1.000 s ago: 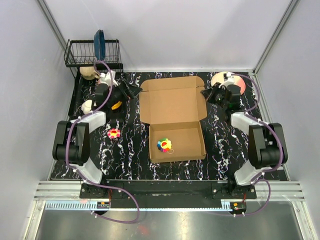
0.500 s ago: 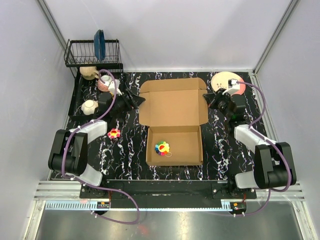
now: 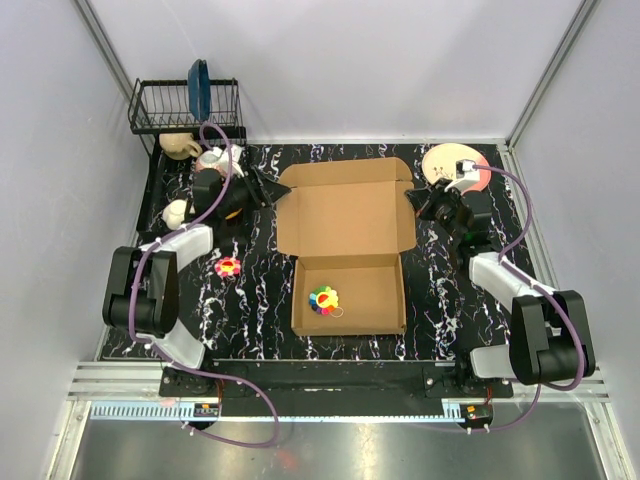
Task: Fold the paper box
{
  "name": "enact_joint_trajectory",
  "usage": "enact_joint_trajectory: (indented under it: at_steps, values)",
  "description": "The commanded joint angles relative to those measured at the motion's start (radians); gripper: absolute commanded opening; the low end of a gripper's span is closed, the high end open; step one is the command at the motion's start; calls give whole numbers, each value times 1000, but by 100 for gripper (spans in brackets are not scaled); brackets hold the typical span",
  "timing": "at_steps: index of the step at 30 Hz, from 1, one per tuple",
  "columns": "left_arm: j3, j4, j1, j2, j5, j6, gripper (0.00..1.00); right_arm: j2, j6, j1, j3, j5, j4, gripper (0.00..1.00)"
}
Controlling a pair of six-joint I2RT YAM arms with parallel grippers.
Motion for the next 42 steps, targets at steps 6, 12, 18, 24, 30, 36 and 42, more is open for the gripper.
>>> enact_joint_trajectory:
  at_steps: [6, 12, 18, 24, 30, 36, 42]
  values:
    - [237, -506, 27, 3, 107, 262, 62, -41, -13, 11, 24, -27, -19, 0]
    - [292, -655, 18, 31, 89, 304, 60, -37, -22, 20, 21, -31, -21, 0]
    - [325, -754, -2, 97, 60, 329, 59, -39, -31, 28, 14, -24, -22, 0]
    - [302, -727, -2, 74, 40, 333, 53, -31, -31, 31, 18, -24, -22, 0]
    - [286, -703, -2, 57, 41, 324, 40, -33, -33, 31, 12, -18, -24, 0]
    - [263, -675, -1, 37, 49, 312, 27, -33, -34, 32, 12, -17, -24, 0]
    - [242, -631, -1, 17, 69, 296, 16, -36, -38, 37, 11, -15, -33, 0]
